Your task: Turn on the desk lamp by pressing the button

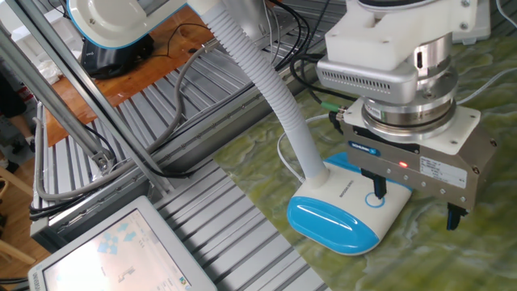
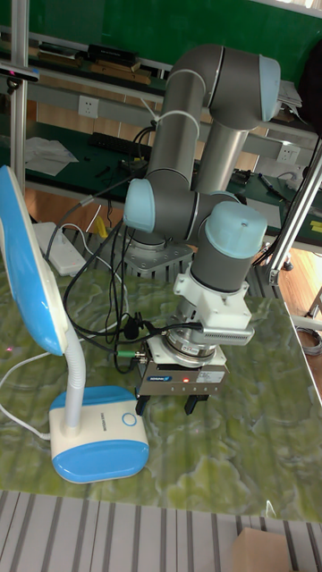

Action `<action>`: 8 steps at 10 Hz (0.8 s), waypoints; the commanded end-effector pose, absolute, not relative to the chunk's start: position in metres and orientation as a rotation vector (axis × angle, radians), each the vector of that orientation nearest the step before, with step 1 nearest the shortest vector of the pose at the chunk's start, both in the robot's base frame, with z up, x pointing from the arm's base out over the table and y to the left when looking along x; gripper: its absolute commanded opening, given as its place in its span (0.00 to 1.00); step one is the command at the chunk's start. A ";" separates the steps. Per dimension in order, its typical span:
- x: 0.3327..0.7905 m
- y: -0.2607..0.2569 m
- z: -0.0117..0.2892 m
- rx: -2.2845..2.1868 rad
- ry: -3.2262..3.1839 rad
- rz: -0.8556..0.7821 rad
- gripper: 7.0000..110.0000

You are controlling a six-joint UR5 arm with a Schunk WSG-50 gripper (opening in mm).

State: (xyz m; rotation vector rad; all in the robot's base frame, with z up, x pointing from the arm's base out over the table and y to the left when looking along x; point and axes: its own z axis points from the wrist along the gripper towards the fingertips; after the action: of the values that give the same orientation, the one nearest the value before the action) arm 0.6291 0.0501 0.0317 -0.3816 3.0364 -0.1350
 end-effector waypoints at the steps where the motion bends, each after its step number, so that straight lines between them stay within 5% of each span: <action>1: 0.628 0.047 0.033 -0.383 3.042 -0.143 1.00; 8: 0.652 0.057 0.041 -0.354 3.056 -0.122 1.00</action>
State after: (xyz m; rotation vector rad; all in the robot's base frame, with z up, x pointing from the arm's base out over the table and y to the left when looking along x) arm 0.6383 0.0511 0.0355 -0.3678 3.0490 -0.1503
